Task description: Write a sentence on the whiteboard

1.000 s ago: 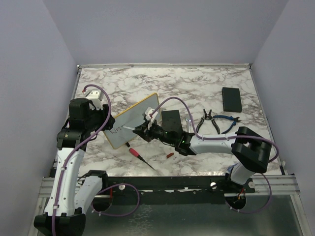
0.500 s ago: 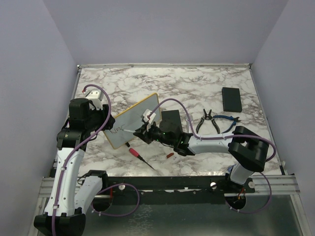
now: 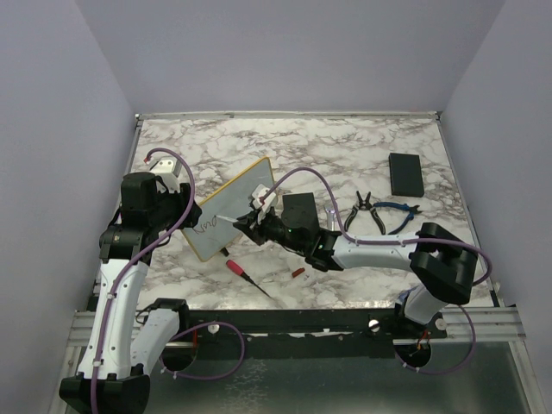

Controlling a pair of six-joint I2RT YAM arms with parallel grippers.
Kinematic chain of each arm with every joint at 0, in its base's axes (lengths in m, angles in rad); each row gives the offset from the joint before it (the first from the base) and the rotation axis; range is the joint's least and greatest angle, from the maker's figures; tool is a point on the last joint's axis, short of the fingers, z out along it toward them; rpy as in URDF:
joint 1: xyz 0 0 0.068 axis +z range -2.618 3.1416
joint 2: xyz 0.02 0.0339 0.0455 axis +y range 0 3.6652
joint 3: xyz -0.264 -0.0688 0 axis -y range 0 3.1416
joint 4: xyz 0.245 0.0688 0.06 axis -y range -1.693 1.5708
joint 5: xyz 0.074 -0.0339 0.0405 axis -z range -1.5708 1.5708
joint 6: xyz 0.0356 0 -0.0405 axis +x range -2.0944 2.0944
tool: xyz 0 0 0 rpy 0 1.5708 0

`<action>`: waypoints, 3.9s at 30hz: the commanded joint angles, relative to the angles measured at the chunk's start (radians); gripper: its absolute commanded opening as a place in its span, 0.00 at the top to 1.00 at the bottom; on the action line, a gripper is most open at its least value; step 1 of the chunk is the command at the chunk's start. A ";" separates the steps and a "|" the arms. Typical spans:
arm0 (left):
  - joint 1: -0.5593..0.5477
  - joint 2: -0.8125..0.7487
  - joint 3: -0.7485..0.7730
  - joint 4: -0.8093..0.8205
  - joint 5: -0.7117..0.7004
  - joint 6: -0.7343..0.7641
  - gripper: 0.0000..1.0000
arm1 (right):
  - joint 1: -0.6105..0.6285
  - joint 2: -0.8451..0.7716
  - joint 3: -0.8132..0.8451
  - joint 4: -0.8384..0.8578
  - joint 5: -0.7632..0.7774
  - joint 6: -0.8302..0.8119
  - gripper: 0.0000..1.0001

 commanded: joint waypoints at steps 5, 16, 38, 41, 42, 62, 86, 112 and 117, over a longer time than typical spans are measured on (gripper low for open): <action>-0.006 -0.016 -0.001 -0.021 0.021 -0.002 0.53 | -0.008 -0.046 0.053 0.033 0.058 -0.037 0.99; -0.006 -0.012 -0.003 -0.021 0.022 -0.002 0.53 | -0.008 -0.028 0.023 0.016 0.038 -0.014 0.99; -0.006 -0.006 0.000 -0.021 0.023 0.001 0.53 | -0.007 0.054 -0.004 -0.026 -0.028 0.043 0.99; -0.005 -0.005 0.000 -0.021 0.023 -0.001 0.53 | -0.007 0.056 -0.008 -0.030 -0.014 0.046 0.99; -0.006 -0.005 0.000 -0.021 0.023 0.000 0.53 | -0.007 0.054 -0.011 -0.030 -0.005 0.046 0.99; -0.005 -0.008 0.000 -0.022 0.021 -0.001 0.53 | -0.007 -0.118 -0.108 0.028 -0.002 0.042 0.99; -0.007 -0.005 -0.001 -0.022 0.020 0.000 0.53 | -0.055 -0.120 -0.070 0.006 -0.096 0.001 0.99; -0.006 -0.002 -0.001 -0.023 0.021 -0.001 0.53 | -0.094 -0.004 -0.012 0.008 -0.248 0.006 0.99; -0.005 -0.001 -0.001 -0.022 0.023 0.000 0.53 | -0.094 0.006 -0.002 0.013 -0.230 0.010 0.99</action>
